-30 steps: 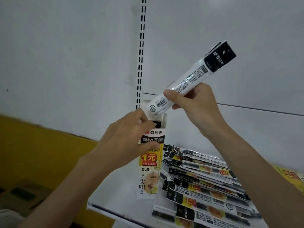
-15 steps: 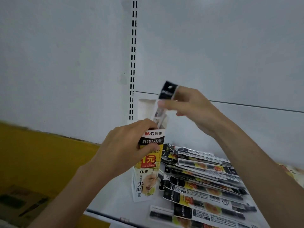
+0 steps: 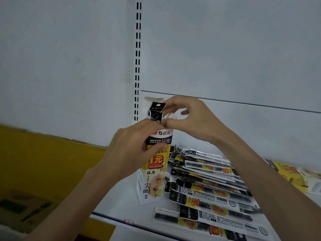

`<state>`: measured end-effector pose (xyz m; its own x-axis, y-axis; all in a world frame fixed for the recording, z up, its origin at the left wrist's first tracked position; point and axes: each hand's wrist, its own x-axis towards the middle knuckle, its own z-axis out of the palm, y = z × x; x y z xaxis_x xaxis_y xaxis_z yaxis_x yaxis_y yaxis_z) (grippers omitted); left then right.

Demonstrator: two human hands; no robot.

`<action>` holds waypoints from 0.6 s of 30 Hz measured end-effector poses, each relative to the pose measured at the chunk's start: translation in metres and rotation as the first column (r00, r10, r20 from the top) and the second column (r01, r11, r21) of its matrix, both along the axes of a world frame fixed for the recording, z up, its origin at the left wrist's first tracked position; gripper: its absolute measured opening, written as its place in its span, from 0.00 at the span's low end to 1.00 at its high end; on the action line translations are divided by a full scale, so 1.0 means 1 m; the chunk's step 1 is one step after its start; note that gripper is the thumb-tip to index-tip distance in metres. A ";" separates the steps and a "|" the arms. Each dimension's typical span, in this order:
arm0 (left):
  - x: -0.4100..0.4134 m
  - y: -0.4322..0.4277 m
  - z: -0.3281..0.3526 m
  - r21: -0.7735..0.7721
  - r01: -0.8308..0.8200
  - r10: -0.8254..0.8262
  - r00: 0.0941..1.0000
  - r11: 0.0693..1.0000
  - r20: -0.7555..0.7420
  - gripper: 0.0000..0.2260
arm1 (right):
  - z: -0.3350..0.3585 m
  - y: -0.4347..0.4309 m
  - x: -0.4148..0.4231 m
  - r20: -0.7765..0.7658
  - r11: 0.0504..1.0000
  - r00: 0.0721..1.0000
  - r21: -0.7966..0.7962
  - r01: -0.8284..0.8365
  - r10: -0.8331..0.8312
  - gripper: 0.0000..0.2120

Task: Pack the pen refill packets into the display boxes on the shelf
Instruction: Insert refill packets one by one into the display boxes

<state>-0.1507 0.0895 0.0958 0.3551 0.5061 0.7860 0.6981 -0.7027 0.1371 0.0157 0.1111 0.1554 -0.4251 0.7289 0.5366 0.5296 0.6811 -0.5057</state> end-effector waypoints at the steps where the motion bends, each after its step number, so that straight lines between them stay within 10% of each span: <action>1: 0.000 0.000 0.000 -0.008 0.004 -0.004 1.000 1.000 0.007 0.14 | 0.001 0.000 0.000 0.012 1.000 1.000 0.004 -0.014 0.014 0.11; 18: -0.003 0.009 -0.028 0.091 -0.183 0.177 0.982 0.979 0.071 0.21 | 0.007 0.019 -0.013 0.180 0.935 0.984 -0.348 0.070 -0.007 0.11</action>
<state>-0.1533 0.0987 0.0680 0.2138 0.4783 0.8518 0.8069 -0.5780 0.1220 0.0031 0.1302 0.1621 -0.4558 0.8750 0.1634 0.6527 0.4533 -0.6070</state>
